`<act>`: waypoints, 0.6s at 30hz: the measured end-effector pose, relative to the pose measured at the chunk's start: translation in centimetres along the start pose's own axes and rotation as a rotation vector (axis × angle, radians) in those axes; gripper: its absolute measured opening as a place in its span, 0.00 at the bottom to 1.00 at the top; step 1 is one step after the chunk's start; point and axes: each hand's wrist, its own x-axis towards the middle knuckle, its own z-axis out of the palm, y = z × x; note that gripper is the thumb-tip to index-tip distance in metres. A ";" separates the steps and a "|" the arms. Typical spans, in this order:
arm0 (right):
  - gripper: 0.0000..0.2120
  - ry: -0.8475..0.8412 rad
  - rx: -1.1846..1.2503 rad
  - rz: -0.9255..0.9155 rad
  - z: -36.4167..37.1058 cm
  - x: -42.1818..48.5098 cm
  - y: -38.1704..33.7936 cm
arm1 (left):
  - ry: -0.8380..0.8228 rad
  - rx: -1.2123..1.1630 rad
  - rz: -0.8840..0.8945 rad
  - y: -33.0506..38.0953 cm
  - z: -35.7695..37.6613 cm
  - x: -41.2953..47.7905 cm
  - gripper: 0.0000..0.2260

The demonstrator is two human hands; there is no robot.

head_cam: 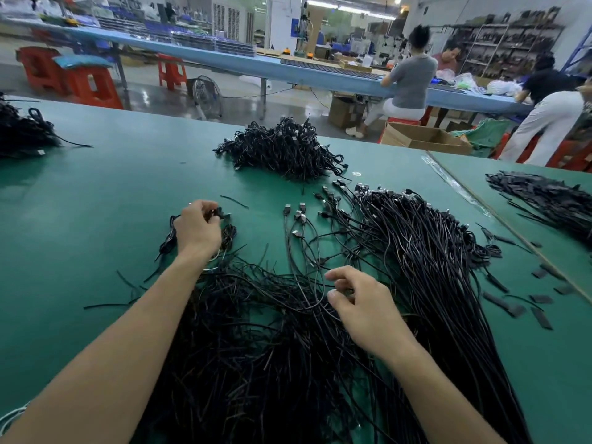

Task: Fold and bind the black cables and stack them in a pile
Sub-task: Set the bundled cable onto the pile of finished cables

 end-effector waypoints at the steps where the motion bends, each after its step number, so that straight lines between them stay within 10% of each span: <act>1: 0.13 -0.037 -0.062 0.007 0.1 0.3 -0.3 | -0.001 0.020 0.008 -0.2 0.1 0.3 0.11; 12: 0.16 -0.168 -0.118 0.245 2.4 3.2 -1.0 | -0.147 0.302 0.160 2.3 0.2 -0.4 0.18; 18: 0.17 0.008 -0.015 0.188 2.5 2.9 -1.5 | -0.631 0.200 0.381 6.3 1.3 -5.7 0.25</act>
